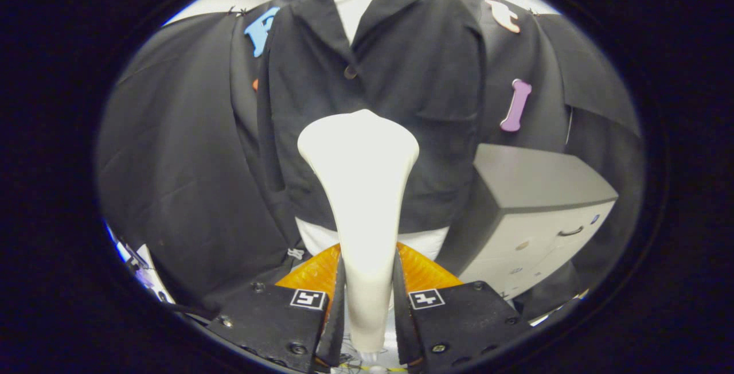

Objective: Iron the clothes twice with a garment steamer, once on the left side and once on the right side.

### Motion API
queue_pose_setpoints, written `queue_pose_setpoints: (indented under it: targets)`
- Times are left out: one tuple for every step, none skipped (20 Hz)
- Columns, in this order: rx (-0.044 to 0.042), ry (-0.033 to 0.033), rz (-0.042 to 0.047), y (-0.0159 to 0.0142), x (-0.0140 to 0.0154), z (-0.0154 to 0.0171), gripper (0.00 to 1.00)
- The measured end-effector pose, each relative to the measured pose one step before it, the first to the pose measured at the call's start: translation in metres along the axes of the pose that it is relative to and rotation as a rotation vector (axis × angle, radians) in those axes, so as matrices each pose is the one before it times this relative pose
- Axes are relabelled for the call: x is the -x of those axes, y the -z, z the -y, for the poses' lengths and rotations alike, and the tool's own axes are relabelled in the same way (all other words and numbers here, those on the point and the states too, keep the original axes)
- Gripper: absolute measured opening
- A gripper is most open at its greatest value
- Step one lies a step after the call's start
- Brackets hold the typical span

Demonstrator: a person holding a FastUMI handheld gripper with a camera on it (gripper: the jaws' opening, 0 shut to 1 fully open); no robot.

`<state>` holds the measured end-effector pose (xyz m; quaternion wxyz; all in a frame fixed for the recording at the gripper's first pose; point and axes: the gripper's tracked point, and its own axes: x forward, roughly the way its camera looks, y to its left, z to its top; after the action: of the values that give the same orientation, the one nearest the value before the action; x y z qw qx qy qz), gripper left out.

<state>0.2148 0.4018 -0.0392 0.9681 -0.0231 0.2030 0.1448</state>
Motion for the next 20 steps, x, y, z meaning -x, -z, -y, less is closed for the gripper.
queue_pose_setpoints:
  targets:
    - [-0.00428,0.00033,0.01508,0.00050,0.01719,0.01978,0.39]
    - [-0.00148,0.00737,0.01499,-0.00260,0.01588,0.02157,0.39]
    - [-0.00576,0.00934,0.01501,-0.00239,0.01657,0.02458,0.39]
    - [-0.01026,0.01417,0.01193,-0.00130,0.01354,0.02434,0.39]
    - [-0.00727,0.01086,0.00593,0.00246,0.01624,0.02433,0.39]
    - [-0.01470,0.00930,0.00449,0.00256,0.01488,0.02324,0.39]
    - [-0.00674,0.01193,0.00211,0.00387,0.01531,0.02554,0.39]
    - [-0.00060,0.01133,0.00112,0.00503,0.01203,0.02471,0.39]
    - [-0.00054,0.00866,-0.00351,0.00524,0.01093,0.02328,0.39]
    - [0.00006,0.00423,-0.00198,0.00707,0.01111,0.02129,0.39]
    - [-0.00670,0.00093,0.00650,0.00825,0.01343,0.01920,0.39]
    - [0.00353,0.00170,0.00679,0.00701,0.00955,0.01536,0.39]
    - [0.00431,0.00218,0.00199,0.00805,0.01075,0.01847,0.39]
    - [-0.00181,-0.00306,0.00483,0.00805,0.00836,0.01312,0.39]
    - [0.00447,0.00329,0.00065,0.00987,0.00871,0.01066,0.39]
    - [0.00268,0.00353,0.00474,0.00735,0.00710,0.01057,0.39]
    - [0.01616,0.00429,0.00330,0.00890,0.00699,0.00975,0.39]
    - [-0.00019,-0.00367,0.00056,0.00824,0.01012,0.00804,0.39]
    - [-0.00599,-0.00294,0.00812,0.00652,0.01286,0.00694,0.39]
    - [0.00020,0.00073,0.00998,0.00593,0.00745,0.00550,0.39]
